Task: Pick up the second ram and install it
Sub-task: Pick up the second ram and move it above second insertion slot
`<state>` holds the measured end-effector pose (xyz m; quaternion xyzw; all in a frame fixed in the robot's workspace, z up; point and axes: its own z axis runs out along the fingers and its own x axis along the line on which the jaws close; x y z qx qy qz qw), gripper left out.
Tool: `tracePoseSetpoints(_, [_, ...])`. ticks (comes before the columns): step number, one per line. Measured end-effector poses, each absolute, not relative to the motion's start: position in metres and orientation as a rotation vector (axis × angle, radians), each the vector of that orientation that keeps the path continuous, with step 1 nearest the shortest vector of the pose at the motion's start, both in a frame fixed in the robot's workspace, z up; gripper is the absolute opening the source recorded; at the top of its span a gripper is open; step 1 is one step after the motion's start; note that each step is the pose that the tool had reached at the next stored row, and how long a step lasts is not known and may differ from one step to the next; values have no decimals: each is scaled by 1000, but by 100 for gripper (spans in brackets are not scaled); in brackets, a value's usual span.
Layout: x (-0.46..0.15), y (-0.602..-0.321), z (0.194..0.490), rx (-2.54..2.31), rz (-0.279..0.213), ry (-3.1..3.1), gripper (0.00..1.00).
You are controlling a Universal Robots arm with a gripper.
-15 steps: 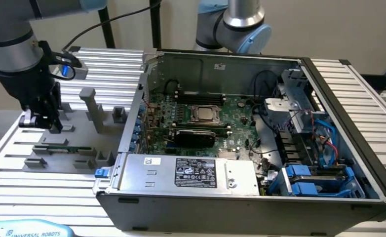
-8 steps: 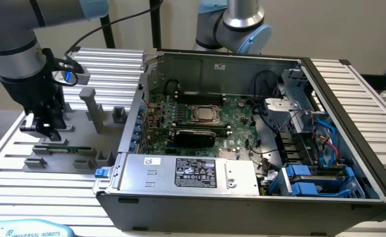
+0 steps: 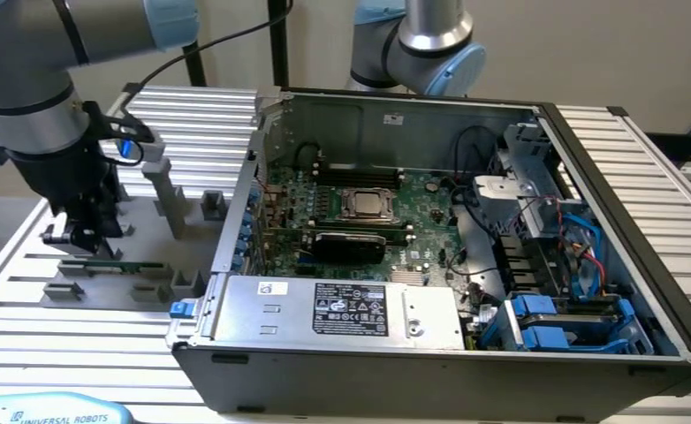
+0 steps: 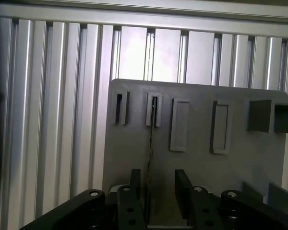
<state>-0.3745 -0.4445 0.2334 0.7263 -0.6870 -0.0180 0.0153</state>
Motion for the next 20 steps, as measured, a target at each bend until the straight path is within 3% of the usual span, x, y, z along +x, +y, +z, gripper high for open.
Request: tracePoseSetpoints(20, [-375,-450,199,2260,-57,-2138,42])
